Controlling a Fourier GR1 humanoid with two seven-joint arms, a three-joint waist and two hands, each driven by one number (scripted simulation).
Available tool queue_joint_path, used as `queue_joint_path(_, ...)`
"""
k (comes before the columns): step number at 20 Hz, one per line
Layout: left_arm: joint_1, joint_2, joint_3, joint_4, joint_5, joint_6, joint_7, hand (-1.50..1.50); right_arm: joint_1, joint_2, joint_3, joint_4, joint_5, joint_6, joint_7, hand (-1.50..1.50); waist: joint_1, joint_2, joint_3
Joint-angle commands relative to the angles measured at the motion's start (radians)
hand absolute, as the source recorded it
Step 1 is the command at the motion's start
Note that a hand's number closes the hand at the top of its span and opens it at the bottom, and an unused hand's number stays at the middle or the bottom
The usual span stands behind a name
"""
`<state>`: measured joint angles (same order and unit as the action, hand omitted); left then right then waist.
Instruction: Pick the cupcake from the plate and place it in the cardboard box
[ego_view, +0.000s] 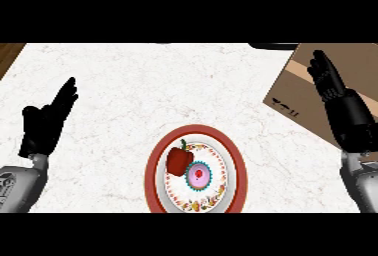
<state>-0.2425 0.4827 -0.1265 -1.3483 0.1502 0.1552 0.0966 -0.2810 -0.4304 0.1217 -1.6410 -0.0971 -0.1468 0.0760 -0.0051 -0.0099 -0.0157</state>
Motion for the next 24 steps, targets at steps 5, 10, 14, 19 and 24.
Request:
queue_joint_path(5, -0.035, 0.037, -0.031, -0.101, -0.037, -0.079, -0.122, 0.00, 0.015, -0.004, -0.037, -0.345, 0.223, -0.294, 0.242, -1.50, -0.057, -0.028, 0.009)
queue_joint_path(10, 0.005, 0.030, -0.043, -0.095, -0.031, -0.117, -0.189, 0.00, 0.222, -0.100, 0.058, -0.508, 0.477, -0.307, 0.488, -1.50, -0.087, -0.018, 0.006)
queue_joint_path(14, 0.064, 0.021, -0.072, -0.163, -0.041, -0.128, -0.221, 0.00, 0.329, -0.163, 0.196, -0.670, 0.703, -0.228, 0.576, -1.50, -0.037, -0.009, 0.009)
queue_joint_path(19, 0.006, 0.025, -0.050, -0.156, -0.017, -0.161, -0.182, 0.00, 0.358, -0.208, 0.351, -0.803, 0.934, -0.073, 0.726, -1.50, -0.023, 0.000, 0.011)
queue_joint_path(24, -0.008, -0.005, -0.075, -0.142, -0.042, -0.155, -0.198, 0.00, 0.210, -0.226, 0.478, -0.757, 0.872, 0.163, 0.969, -1.50, -0.002, 0.005, 0.007)
